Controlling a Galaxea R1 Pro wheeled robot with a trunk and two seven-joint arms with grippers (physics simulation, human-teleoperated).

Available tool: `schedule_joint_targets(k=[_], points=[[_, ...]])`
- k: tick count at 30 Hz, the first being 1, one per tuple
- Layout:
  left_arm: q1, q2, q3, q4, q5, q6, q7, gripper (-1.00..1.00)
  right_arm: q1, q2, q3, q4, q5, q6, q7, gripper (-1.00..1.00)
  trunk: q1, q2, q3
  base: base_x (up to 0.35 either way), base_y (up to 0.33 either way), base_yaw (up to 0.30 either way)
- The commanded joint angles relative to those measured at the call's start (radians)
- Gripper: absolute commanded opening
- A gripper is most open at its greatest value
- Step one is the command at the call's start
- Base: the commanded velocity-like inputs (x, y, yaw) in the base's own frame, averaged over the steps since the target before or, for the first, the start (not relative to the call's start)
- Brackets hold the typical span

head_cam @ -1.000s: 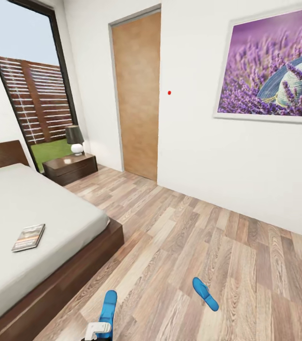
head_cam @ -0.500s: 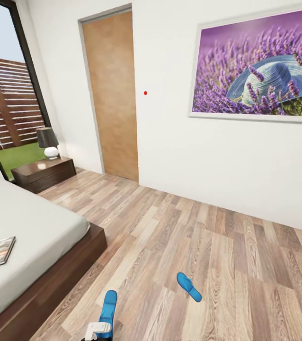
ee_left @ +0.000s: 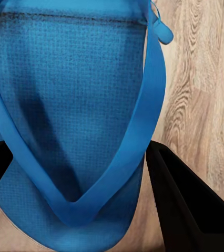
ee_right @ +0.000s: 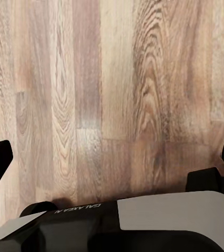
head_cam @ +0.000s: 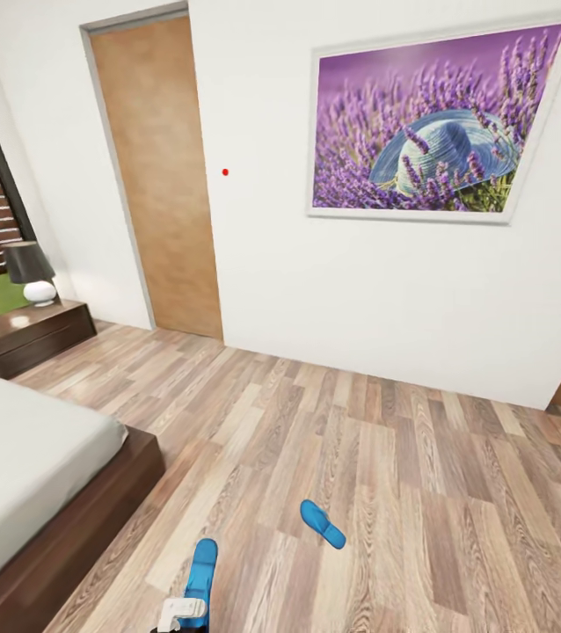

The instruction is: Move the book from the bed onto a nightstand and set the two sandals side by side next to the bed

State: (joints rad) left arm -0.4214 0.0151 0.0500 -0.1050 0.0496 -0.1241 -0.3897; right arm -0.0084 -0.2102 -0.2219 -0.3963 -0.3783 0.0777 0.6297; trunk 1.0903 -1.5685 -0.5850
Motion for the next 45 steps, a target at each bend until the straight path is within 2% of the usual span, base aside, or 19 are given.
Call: schedule_joint_targets(k=[1, 45], points=[[0.0, 0.0, 0.005, 0.001, 0.004, 0.0, -0.007, -1.0, -0.001, 0.0, -0.004, 0.001, -0.008, 0.008, 0.005, 1.0, 0.0, 0.0, -0.001, 0.0, 0.0, -0.285], [0.0, 0.0, 0.005, 0.001, 0.004, 0.0, -0.008, -1.0, -0.001, 0.0, -0.004, 0.001, -0.008, 0.008, 0.005, 1.0, 0.0, 0.0, -0.001, 0.0, 0.0, -0.285]])
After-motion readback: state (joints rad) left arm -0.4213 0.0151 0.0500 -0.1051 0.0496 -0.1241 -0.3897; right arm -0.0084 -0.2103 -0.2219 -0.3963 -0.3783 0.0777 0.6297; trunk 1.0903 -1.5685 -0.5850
